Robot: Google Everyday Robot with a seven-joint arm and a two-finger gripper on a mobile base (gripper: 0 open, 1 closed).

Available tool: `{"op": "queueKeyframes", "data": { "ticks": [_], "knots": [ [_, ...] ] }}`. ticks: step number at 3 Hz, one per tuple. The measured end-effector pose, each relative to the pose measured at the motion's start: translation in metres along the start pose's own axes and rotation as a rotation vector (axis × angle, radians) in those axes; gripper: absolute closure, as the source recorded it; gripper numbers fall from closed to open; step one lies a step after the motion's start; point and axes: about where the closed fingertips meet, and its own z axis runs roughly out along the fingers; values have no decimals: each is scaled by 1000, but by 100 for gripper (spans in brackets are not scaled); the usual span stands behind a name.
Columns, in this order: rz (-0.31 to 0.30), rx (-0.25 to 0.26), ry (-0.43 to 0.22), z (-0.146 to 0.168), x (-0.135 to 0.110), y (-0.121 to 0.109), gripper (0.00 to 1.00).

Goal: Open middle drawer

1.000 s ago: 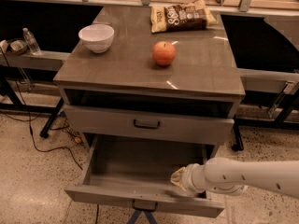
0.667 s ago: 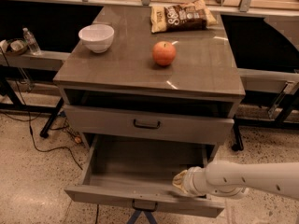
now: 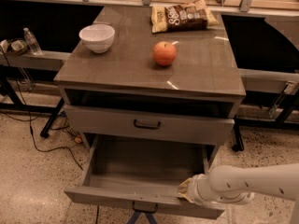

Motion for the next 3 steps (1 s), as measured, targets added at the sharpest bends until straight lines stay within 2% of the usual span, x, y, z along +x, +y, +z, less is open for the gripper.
{"op": "queueKeyframes", "data": {
  "ticks": [2, 3],
  "knots": [
    [-5, -40, 42, -6, 18, 20, 100],
    [-5, -40, 42, -6, 18, 20, 100]
  ]
}}
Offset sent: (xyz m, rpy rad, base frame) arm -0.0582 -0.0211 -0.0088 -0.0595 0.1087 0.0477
